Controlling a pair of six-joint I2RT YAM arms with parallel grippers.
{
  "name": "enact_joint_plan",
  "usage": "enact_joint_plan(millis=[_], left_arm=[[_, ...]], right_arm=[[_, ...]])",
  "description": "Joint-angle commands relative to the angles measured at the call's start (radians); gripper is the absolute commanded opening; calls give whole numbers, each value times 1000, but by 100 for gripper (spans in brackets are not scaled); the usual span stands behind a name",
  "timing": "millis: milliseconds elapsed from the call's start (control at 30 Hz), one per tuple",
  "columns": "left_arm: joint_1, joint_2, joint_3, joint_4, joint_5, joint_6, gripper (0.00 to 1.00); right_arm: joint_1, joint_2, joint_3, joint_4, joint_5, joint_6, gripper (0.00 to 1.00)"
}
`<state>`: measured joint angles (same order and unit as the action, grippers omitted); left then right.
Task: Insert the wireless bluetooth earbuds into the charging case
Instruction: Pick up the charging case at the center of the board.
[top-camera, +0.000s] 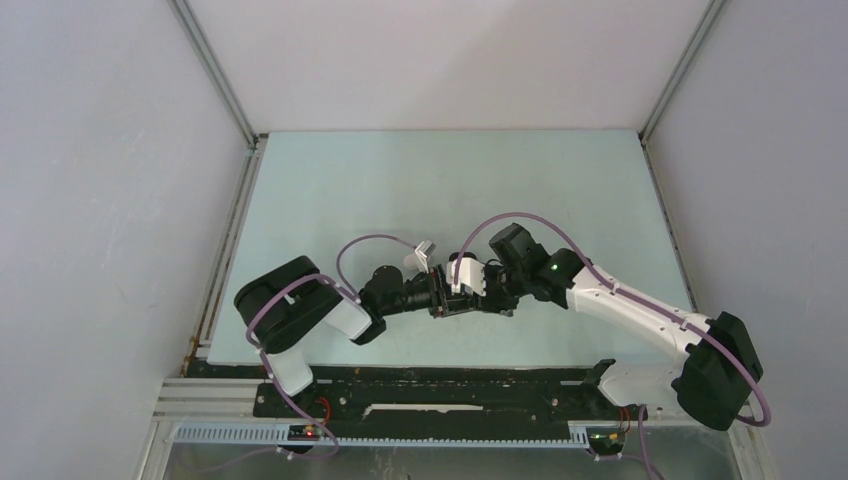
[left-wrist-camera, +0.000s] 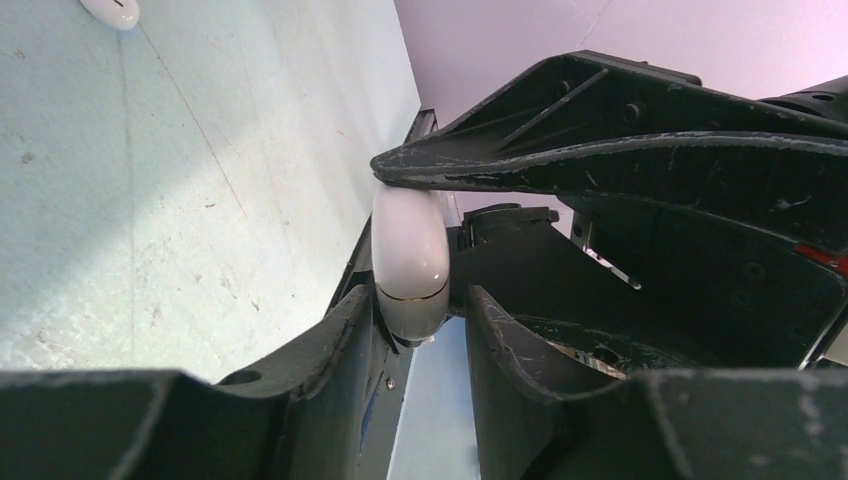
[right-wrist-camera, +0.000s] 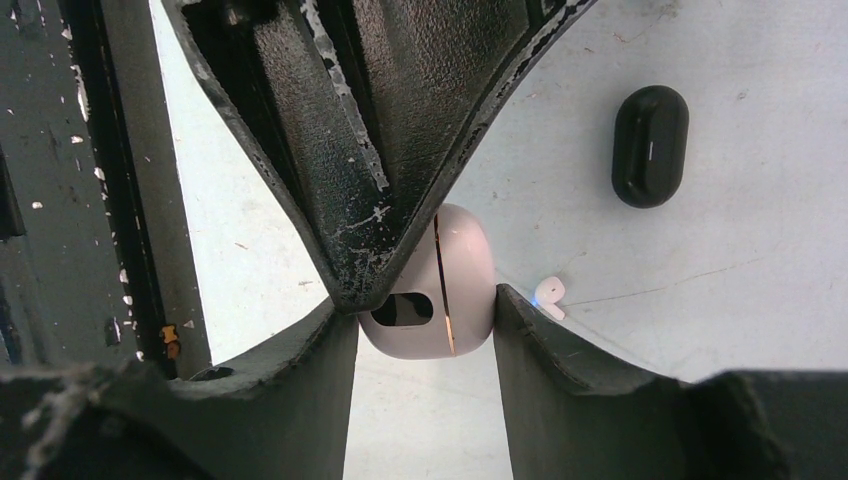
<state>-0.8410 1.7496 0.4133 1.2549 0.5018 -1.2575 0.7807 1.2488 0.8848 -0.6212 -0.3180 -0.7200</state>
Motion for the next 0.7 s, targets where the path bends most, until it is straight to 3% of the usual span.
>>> enact_joint_plan(millis=[0,300,533,667], left_arm=[[-7,8,38,83,14,-14,44],[-7,26,42,82,0,-19,43],[-6,37,54,83,3,-24,27],[-7,37,56,84,-3,-22,28]], right_arm=[[11,-29,6,62,-54,30,43],[11,-30,7,63,-64,40,44],[11,-23,8,63,-64,42,45],[10,-23,7,67,-67,51,45]])
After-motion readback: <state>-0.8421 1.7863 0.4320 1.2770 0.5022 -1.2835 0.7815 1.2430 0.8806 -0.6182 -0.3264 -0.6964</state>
